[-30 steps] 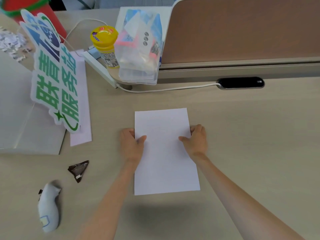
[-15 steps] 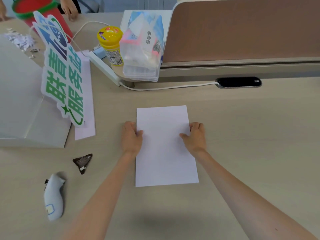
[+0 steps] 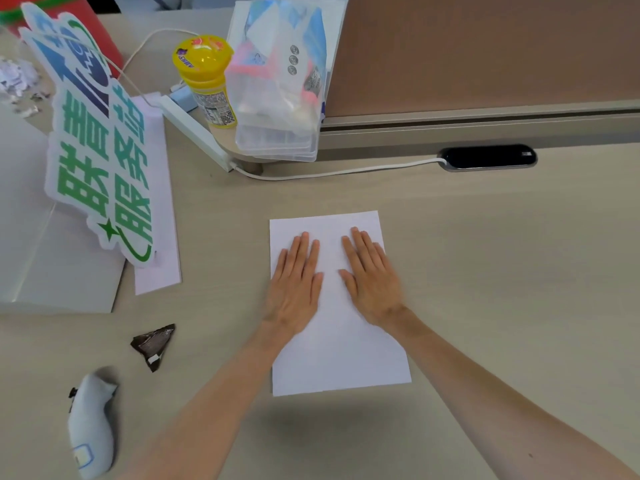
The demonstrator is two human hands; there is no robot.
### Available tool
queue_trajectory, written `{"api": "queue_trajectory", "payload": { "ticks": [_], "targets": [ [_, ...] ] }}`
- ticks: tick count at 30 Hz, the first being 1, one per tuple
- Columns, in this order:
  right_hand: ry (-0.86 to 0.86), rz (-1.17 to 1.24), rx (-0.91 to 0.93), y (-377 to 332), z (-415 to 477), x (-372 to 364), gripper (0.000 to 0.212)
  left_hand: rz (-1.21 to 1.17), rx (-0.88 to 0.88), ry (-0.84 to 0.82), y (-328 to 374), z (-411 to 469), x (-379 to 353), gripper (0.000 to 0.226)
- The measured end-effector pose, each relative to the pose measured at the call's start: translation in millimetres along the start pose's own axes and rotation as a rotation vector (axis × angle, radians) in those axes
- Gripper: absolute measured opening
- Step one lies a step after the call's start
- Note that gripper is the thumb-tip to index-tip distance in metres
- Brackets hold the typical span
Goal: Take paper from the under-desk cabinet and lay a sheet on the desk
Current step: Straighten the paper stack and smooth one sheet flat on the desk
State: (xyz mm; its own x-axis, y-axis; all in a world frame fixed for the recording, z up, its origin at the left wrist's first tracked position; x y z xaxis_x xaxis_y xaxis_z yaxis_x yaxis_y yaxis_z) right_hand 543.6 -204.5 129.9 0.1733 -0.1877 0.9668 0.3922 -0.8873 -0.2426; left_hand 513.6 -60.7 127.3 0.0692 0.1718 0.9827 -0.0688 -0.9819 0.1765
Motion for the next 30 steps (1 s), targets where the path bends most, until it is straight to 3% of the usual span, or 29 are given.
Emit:
{"api": "queue_trajectory", "payload": {
  "ticks": [14, 21, 23, 27, 30],
  "targets": [
    [0.015, 0.013, -0.009, 0, -3, -1, 0.059, 0.031, 0.018, -0.016, -1, 1, 0, 0.058],
    [-0.180, -0.021, 0.008, -5, 5, 15, 0.064, 0.074, 0.023, -0.129, -1, 10, 17, 0.056],
    [-0.179, -0.004, -0.006, -7, 8, 31, 0.058, 0.051, 0.003, -0.109, 2, 15, 33, 0.052],
    [-0.002, 0.140, -0.093, -9, -4, 78, 0.033, -0.115, 0.048, -0.051, 20, 14, 68, 0.031],
    [0.000, 0.294, -0.156, -9, -21, 102, 0.022, -0.322, 0.131, -0.029, 37, 2, 94, 0.023]
  ]
}}
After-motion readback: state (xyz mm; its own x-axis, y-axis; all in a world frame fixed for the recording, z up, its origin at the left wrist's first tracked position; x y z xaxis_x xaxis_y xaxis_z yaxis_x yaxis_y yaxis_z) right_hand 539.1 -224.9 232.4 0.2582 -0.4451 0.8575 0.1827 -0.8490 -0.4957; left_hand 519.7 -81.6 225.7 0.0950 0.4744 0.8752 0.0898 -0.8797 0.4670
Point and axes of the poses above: each hand's wrist, its own z-axis towards the middle knuckle, its own x-axis out of the back of the hand, y = z × x, the point moved 6 cm from there along z, towards the middle knuckle, and after that the axes turned 2 degrees about x, right-handed, at the moved point
